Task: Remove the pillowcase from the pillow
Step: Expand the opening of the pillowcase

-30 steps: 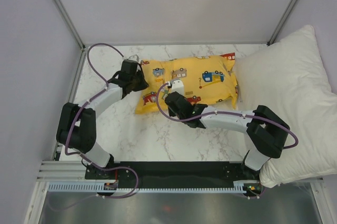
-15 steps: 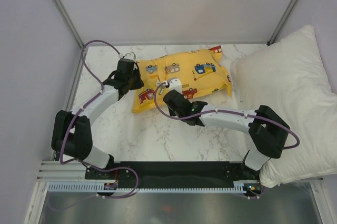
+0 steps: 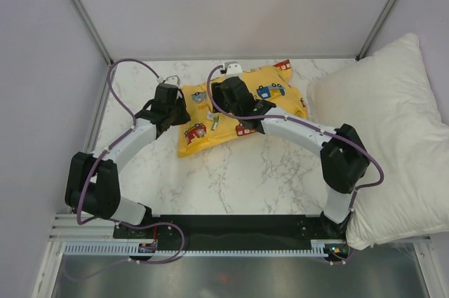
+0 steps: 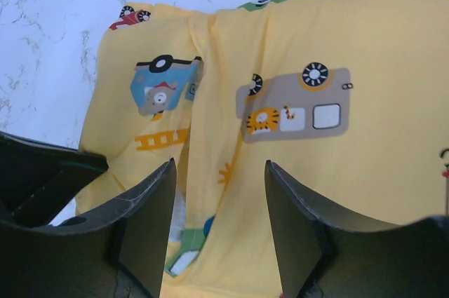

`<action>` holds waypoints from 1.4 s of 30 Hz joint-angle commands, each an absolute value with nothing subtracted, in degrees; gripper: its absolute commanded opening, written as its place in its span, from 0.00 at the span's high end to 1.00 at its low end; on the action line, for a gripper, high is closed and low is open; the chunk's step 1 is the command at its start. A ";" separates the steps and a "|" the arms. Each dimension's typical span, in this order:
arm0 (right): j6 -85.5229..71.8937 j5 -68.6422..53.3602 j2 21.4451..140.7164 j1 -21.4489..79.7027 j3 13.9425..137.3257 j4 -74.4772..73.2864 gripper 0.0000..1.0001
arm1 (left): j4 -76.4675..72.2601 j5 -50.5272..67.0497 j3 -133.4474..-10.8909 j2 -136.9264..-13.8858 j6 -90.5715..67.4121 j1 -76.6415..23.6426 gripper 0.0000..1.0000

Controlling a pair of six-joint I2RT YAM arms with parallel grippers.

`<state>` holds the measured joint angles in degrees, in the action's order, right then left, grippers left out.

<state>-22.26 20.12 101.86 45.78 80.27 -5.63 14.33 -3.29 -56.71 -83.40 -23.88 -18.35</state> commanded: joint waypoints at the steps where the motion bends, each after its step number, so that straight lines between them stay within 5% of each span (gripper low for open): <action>1: -21.18 15.21 107.22 45.62 85.76 -5.53 0.39 | 11.25 -4.04 -56.25 -80.95 -22.24 -18.37 0.98; 12: -19.78 26.08 115.31 47.02 84.46 -16.60 0.35 | 11.25 -5.70 -54.05 -81.03 -22.32 -18.46 0.98; 14: -19.60 30.82 115.66 47.46 83.77 -19.58 0.49 | 11.08 -6.41 -53.88 -80.95 -22.15 -18.46 0.98; 15: -19.69 31.46 115.58 47.46 83.06 -19.77 0.68 | 11.16 -7.29 -53.79 -81.03 -22.06 -18.46 0.98; 18: -20.30 33.04 114.53 47.28 79.90 -20.13 1.00 | 11.07 -8.87 -53.79 -81.21 -21.80 -18.46 0.98; 29: -25.31 11.62 98.97 49.13 61.35 -4.31 1.00 | 11.16 -11.60 -59.41 -86.04 -20.92 -17.49 0.98; 35: -26.89 11.60 100.10 50.27 60.12 -2.55 1.00 | 11.16 -7.65 -60.47 -86.40 -20.83 -18.37 0.98; 38: -27.42 11.16 102.04 50.27 59.24 -0.44 1.00 | 11.34 -8.96 -59.77 -81.93 -19.60 -21.70 0.71; 40: -28.47 10.81 102.74 50.36 58.27 1.82 1.00 | 11.86 -13.52 -58.46 -76.94 -18.99 -26.09 0.37; 42: -29.44 10.46 102.83 50.27 57.49 3.50 1.00 | 13.09 -17.83 -57.40 -73.58 -19.24 -30.03 0.28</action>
